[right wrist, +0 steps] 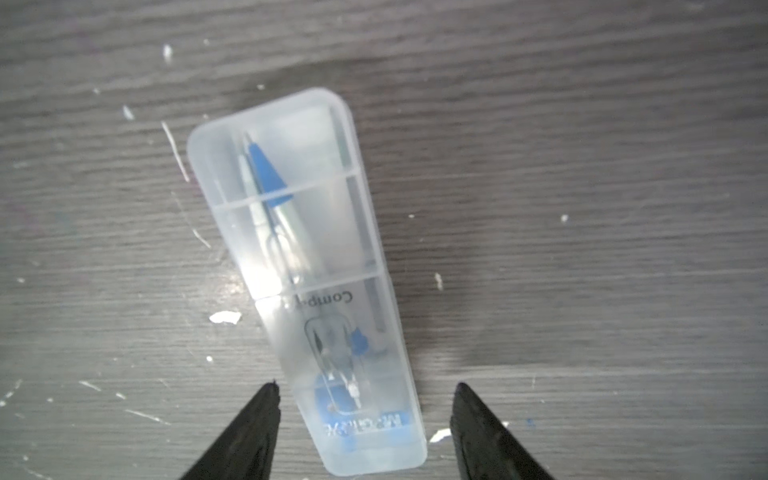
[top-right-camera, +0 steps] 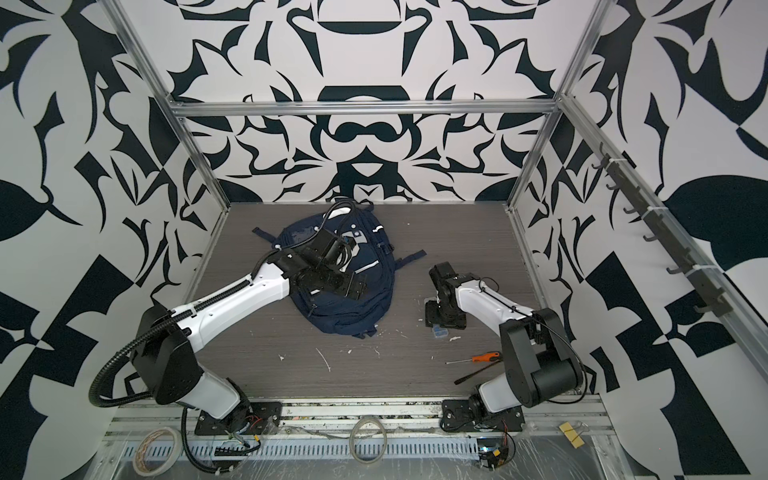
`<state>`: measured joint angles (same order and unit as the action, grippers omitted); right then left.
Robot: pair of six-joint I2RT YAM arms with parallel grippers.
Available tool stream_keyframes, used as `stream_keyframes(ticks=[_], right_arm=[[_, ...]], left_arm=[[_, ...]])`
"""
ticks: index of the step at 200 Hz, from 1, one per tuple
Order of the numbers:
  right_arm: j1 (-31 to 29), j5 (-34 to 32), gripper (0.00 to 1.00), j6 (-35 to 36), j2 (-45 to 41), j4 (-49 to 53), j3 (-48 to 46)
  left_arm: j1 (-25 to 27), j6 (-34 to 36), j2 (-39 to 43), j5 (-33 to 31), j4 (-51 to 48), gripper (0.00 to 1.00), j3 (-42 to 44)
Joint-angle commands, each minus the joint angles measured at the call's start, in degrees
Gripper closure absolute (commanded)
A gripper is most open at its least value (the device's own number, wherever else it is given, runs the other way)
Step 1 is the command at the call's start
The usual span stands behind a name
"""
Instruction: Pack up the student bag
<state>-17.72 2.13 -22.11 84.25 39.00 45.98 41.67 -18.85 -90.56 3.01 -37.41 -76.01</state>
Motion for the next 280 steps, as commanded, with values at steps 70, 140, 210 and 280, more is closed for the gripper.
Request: stream_keyframes(ticks=[70, 140, 210, 280], right_arm=[[0.1, 3.1, 0.62, -0.8, -0.4, -2.6, -0.3], [0.1, 4.4, 0.83, -0.4, -2.9, -2.5, -0.5], [0.1, 2.4, 0.75, -0.3, -0.9, -1.4, 0.9], [0.1, 1.6, 0.03, -3.5, -1.4, -3.4, 6.0]], left_arm=[[-7.3, 14.0, -19.9, 5.6, -20.1, 0.01, -22.9], [-8.3, 20.6, -28.9, 10.1, -25.9, 0.16, -31.2], [-10.7, 21.8, -29.3, 15.2, -25.8, 0.29, -28.5], [-11.5, 20.2, -23.6, 16.9, -21.7, 0.29, -16.3]])
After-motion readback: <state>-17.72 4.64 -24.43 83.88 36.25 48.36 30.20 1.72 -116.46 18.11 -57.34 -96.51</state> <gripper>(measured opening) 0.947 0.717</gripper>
